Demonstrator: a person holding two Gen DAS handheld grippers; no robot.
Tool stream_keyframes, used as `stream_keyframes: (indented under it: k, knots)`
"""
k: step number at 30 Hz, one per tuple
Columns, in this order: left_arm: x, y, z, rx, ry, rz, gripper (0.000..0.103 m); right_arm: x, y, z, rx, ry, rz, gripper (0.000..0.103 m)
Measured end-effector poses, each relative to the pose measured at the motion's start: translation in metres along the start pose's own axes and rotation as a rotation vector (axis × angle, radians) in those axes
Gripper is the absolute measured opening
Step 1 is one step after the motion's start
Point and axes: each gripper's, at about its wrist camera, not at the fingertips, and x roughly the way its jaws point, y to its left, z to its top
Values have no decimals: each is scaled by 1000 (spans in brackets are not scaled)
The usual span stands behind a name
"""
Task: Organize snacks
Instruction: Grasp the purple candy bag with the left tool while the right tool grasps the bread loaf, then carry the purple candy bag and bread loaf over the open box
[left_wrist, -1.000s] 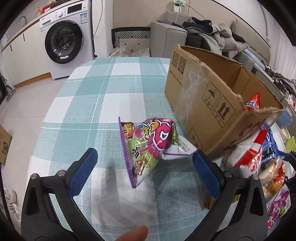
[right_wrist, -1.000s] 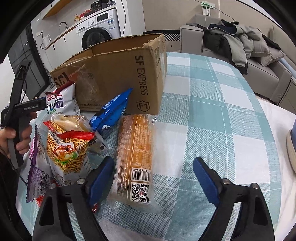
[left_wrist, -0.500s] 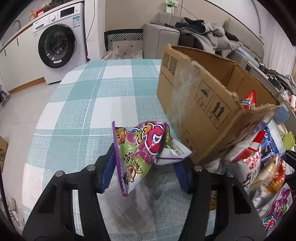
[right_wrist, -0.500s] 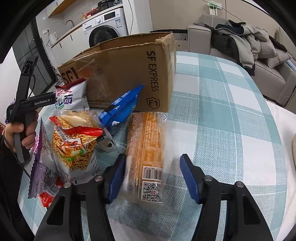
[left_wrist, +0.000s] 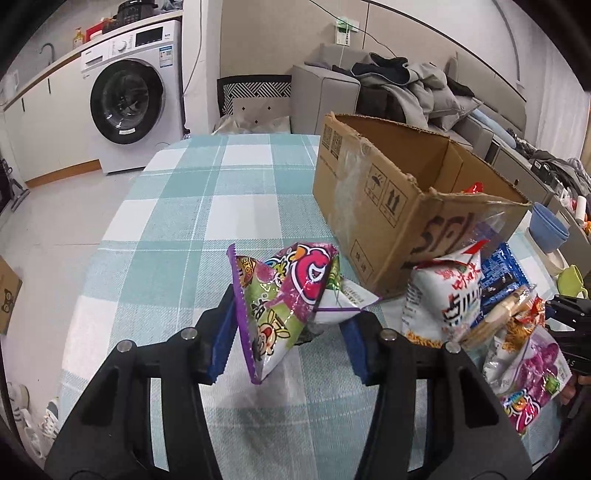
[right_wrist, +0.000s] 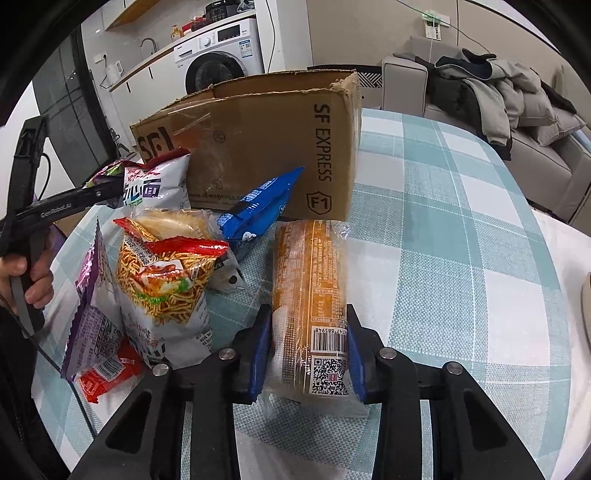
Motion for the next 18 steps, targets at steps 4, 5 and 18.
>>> stream_keyframes:
  k: [4,5,18]
  knots:
    - [-15,1,-6,-10,-13,-4,49,-11,-2,-6,13,-22,-12,36]
    - [-19,0,-8,-10,-17,-5,49,-13,-2,-6,16,-27,-14,36]
    - [-83,-24,-13,20,-99,-39,49,-70,-1,-8,41,-149,-22,36]
